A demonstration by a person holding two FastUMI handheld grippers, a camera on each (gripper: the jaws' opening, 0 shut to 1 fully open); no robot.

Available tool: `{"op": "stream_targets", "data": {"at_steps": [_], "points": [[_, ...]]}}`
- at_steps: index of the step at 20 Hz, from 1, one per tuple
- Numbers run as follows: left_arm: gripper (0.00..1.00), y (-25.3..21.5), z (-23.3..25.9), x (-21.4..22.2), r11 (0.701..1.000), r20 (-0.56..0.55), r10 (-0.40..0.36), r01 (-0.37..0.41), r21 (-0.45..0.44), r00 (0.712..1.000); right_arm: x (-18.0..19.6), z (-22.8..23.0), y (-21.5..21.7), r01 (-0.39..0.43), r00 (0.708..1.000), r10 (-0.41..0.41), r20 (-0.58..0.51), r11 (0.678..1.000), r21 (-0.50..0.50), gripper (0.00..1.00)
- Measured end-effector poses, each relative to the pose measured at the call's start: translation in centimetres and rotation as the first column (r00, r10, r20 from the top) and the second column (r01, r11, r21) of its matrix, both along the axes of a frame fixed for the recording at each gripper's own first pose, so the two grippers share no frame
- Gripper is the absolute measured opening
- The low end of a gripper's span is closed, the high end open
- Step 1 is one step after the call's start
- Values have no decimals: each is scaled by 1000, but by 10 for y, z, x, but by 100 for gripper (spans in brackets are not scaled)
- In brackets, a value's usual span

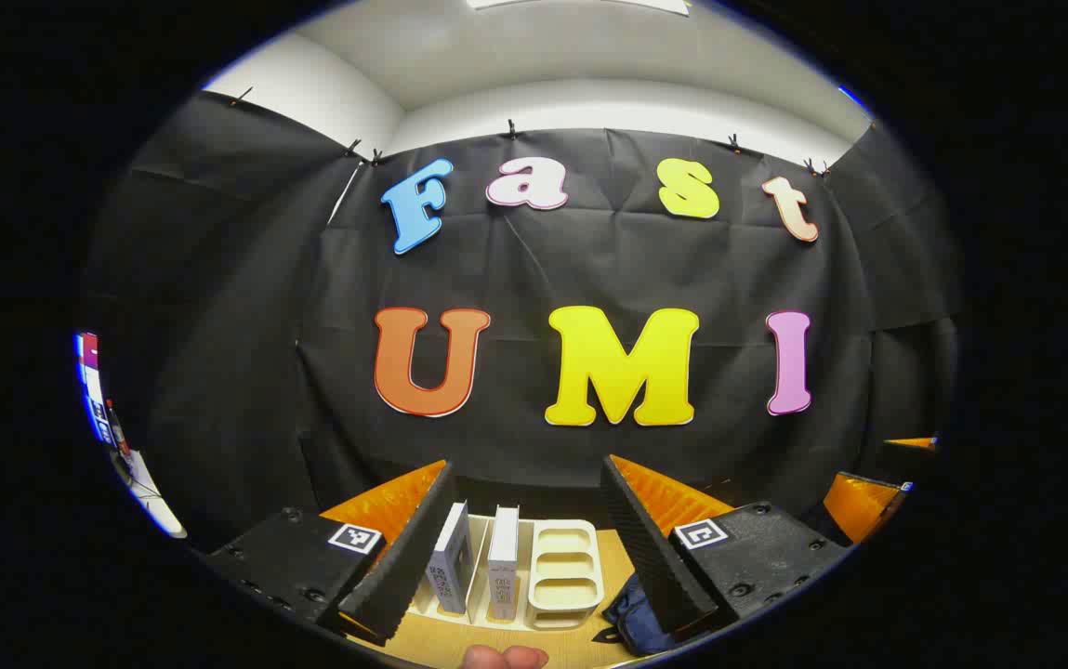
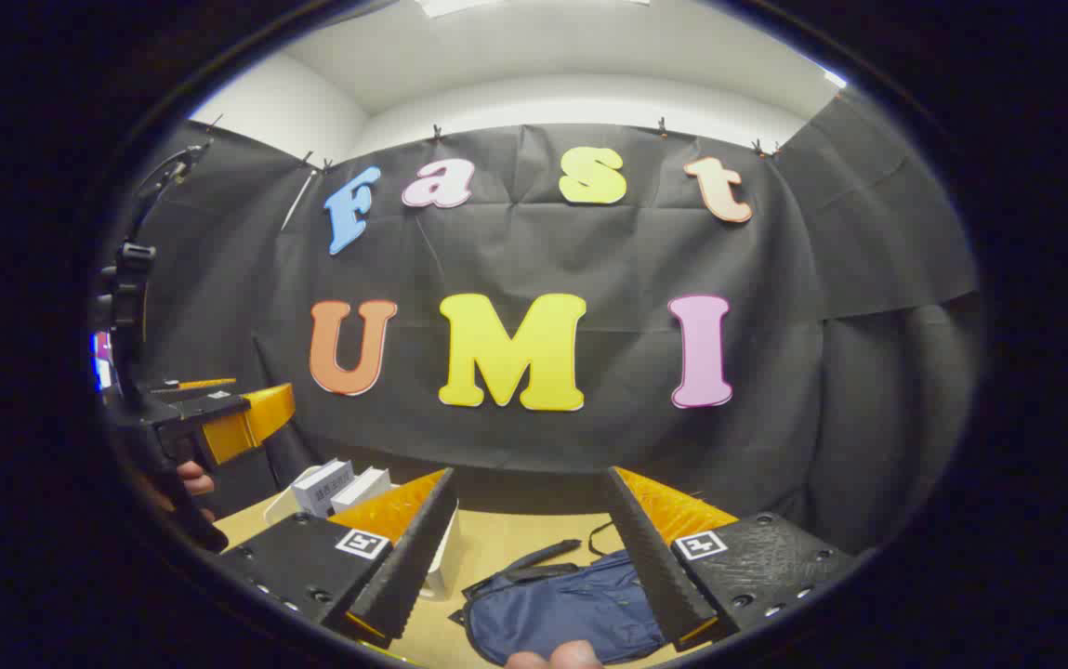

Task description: Open the schoolbag, grab two books from the bookshelf and put them into the schoolbag.

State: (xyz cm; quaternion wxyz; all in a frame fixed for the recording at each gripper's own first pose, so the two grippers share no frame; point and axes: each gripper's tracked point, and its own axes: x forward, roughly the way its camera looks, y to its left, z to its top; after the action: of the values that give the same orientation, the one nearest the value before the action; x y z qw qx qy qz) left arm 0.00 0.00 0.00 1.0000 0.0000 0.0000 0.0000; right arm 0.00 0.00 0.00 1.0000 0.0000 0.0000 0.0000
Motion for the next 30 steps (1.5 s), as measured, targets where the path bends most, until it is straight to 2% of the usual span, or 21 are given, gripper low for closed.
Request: {"op": "stream_targets", "data": {"at_steps": [4, 11, 15, 18, 19, 20, 22, 23, 24, 26, 30], "points": [[98, 12, -6, -6, 1000, 2, 17, -17, 22, 1000, -11, -34, 18, -37, 998, 36, -49, 999, -29, 98], [98, 13, -1, -14, 1000, 9, 14, -14, 17, 1000, -16, -60, 32, -64, 993, 60, -106, 997, -38, 96], [98, 19, -2, -20, 1000, 15, 7, -7, 12, 1000, -19, -98, 36, -61, 982, 51, -180, 997, -49, 98], [98, 23, -6, -21, 1000, 10, 9, -10, 15, 1000, -22, -129, 46, -90, 970, 68, -232, 992, -85, 94], [98, 24, -6, -20, 1000, 8, 9, -9, 17, 1000, -21, -143, 48, -98, 963, 73, -259, 991, -86, 94], [98, 26, -6, -19, 1000, 9, 11, -11, 17, 1000, -20, -158, 52, -107, 955, 77, -285, 990, -89, 98], [98, 30, -7, -20, 1000, 10, 23, -23, 15, 1000, -18, -184, 55, -122, 940, 83, -330, 987, -102, 96], [98, 32, -7, -21, 1000, 11, 28, -28, 14, 1000, -16, -198, 58, -134, 930, 87, -358, 985, -109, 99], [98, 34, -7, -22, 999, 8, 33, -33, 15, 999, -13, -214, 60, -145, 919, 92, -384, 983, -111, 96], [98, 34, -9, -24, 999, 1, 35, -35, 18, 999, -9, -241, 66, -165, 897, 101, -430, 980, -114, 99], [98, 41, -11, -28, 998, -3, 54, -54, 30, 999, 0, -294, 68, -173, 852, 89, -517, 978, -118, 96]]}}
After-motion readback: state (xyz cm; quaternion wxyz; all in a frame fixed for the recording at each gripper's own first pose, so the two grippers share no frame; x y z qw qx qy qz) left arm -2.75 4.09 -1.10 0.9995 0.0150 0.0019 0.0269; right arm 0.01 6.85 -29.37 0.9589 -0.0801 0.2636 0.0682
